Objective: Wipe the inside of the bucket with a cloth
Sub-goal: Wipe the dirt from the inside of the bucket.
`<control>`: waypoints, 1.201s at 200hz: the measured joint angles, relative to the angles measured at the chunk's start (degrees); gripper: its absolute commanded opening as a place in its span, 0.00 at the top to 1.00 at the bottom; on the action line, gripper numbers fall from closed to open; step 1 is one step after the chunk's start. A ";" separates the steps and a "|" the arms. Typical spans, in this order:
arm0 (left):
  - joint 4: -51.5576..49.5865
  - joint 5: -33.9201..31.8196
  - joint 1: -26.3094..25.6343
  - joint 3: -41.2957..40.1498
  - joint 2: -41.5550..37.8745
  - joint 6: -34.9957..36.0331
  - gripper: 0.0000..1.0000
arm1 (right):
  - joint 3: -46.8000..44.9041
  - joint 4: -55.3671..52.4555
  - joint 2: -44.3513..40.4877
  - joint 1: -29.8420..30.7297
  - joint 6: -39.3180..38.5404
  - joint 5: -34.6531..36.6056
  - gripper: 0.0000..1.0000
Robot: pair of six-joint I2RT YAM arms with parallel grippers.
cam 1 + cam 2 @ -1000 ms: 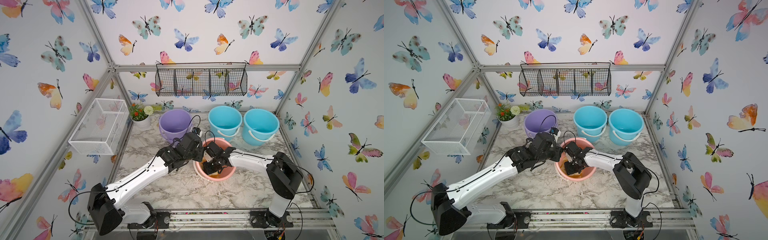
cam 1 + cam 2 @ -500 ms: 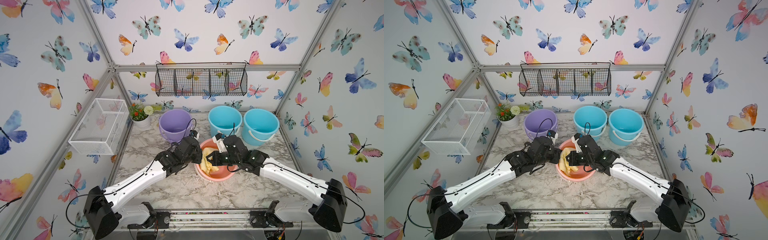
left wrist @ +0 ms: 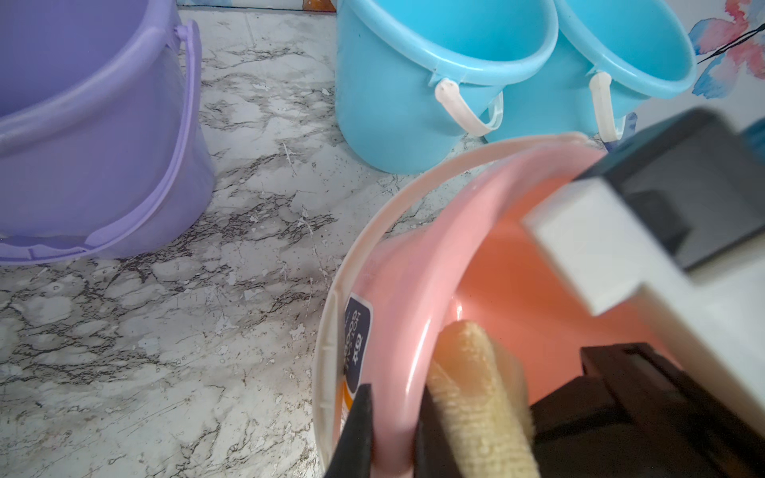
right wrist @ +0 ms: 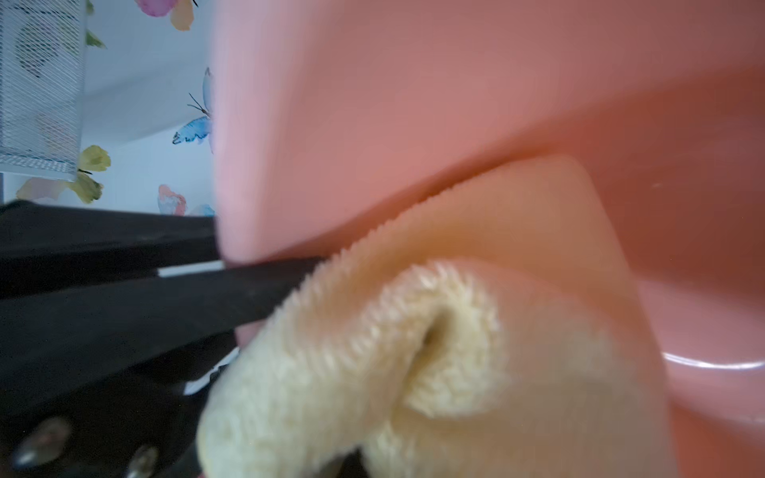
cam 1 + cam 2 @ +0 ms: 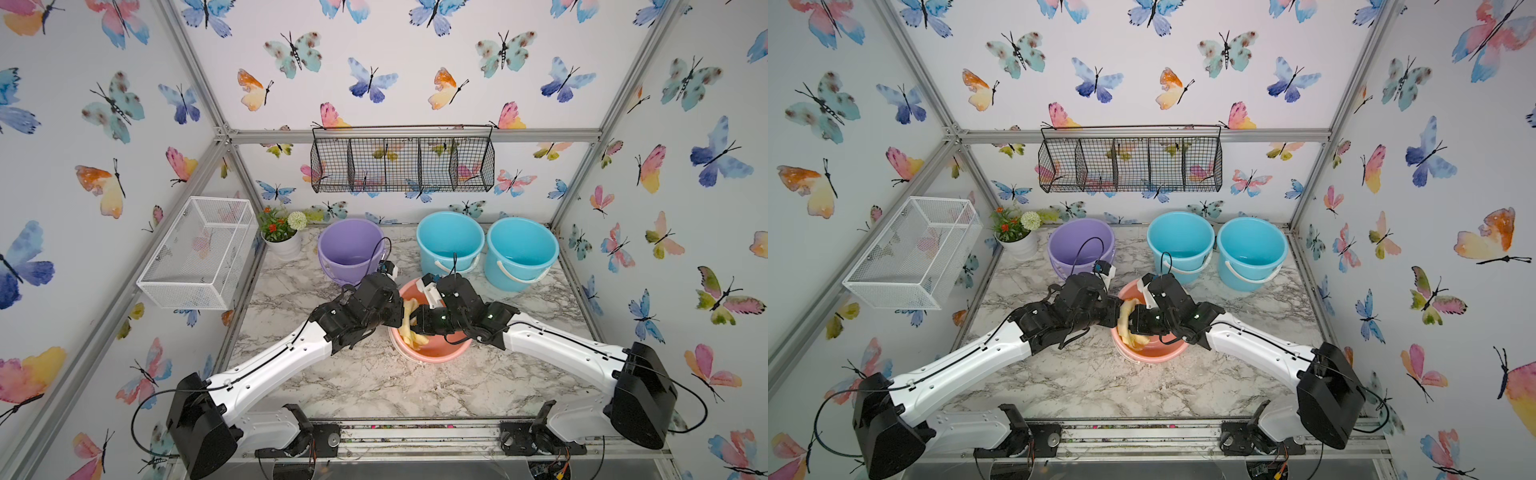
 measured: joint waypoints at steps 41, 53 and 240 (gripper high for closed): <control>-0.92 -0.63 0.00 0.02 -0.59 0.48 1.00 | 5.81 -19.96 2.25 0.28 -7.54 -2.91 0.98; -1.18 -0.72 -0.04 0.02 -0.72 0.57 1.00 | 7.67 -27.12 2.38 0.52 -10.03 -0.57 0.98; 0.24 3.98 0.61 3.06 1.44 0.31 1.00 | 8.00 -8.92 -0.57 1.42 -27.50 46.73 0.98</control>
